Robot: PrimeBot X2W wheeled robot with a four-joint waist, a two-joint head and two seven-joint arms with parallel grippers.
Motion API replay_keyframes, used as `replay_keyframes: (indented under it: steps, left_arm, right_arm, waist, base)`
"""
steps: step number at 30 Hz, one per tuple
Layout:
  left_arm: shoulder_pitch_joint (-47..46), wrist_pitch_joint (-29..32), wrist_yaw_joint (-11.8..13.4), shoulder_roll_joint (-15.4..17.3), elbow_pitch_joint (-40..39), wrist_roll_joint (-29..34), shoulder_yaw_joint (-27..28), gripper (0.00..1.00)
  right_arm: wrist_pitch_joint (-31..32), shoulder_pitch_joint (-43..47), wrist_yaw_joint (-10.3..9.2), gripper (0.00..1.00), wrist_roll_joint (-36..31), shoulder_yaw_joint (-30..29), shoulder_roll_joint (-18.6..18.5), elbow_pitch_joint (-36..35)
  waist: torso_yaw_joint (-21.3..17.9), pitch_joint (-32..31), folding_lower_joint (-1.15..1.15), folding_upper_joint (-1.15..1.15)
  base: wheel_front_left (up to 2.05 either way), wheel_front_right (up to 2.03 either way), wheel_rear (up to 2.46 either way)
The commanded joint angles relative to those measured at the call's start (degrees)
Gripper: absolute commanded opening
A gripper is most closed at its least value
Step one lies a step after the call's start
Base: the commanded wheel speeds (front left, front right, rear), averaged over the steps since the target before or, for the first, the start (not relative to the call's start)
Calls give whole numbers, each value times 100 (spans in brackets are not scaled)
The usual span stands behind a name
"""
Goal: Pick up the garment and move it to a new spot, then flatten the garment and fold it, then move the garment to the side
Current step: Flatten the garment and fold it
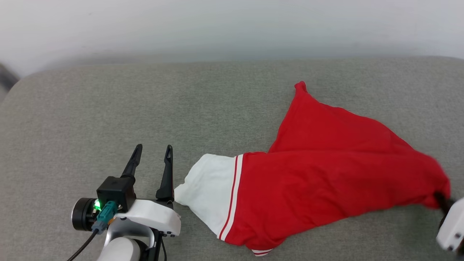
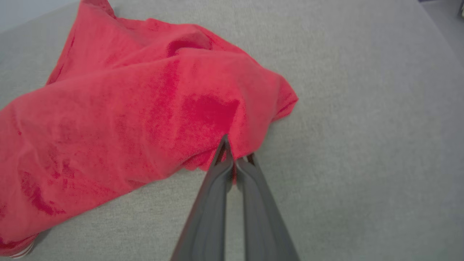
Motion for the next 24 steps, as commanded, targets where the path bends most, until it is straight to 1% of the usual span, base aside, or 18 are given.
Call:
replay_keyframes:
  steps: [1,2,3,4,5,6,10,13,15,19,22,24]
  left_arm:
    - [4,3,29,35,-8,-10,-6,100]
    - [9,14,32,47,3,-18,-7,100]
    - [15,17,35,58,16,-31,2,100]
    - [27,27,35,68,32,-31,10,100]
    - [27,27,35,68,32,-31,10,100]
    - [42,32,33,72,45,-42,19,100]
    - [129,32,57,112,87,-89,56,100]
    - [206,43,101,142,85,-106,80,100]
    - [261,53,113,163,71,-111,77,100]
    - [339,102,153,166,17,-117,41,100]
    - [341,91,155,163,-20,-136,33,100]
    - [317,75,165,156,-29,-129,29,100]
  right_arm:
    - [-248,164,-2,0,35,-73,199,337]
    - [-411,244,-2,0,-28,-58,223,557]
    - [-578,290,-2,15,45,-37,341,807]
    - [-783,303,-1,51,80,9,389,995]
    - [-783,303,-1,51,80,9,389,995]
    - [-1027,311,-1,100,54,69,367,1143]
    - [-1997,280,-2,100,197,248,450,1417]
    - [-2403,342,-2,100,264,312,428,1313]
    - [-2515,389,-2,100,236,329,373,1135]
    - [-2443,301,-2,100,181,239,246,669]
    - [-2101,134,-2,100,244,126,136,477]
    - [-1743,-44,-2,100,285,72,27,534]
  waist:
    - [-73,39,0,0]
    - [-89,43,0,0]
    - [-110,44,0,0]
    - [-132,38,0,0]
    - [-132,38,0,0]
    - [-147,27,0,0]
    - [-221,-63,0,0]
    - [-276,-174,0,0]
    - [-308,-251,0,0]
    - [-348,-375,0,0]
    - [-350,-410,0,0]
    - [-346,-402,0,0]
  base:
    - [0,0,0]
    - [0,0,0]
    - [0,0,0]
    - [0,0,0]
    - [0,0,0]
    - [0,0,0]
    - [0,0,0]
    - [0,0,0]
    - [0,0,0]
    - [0,0,0]
    - [0,0,0]
    - [0,0,0]
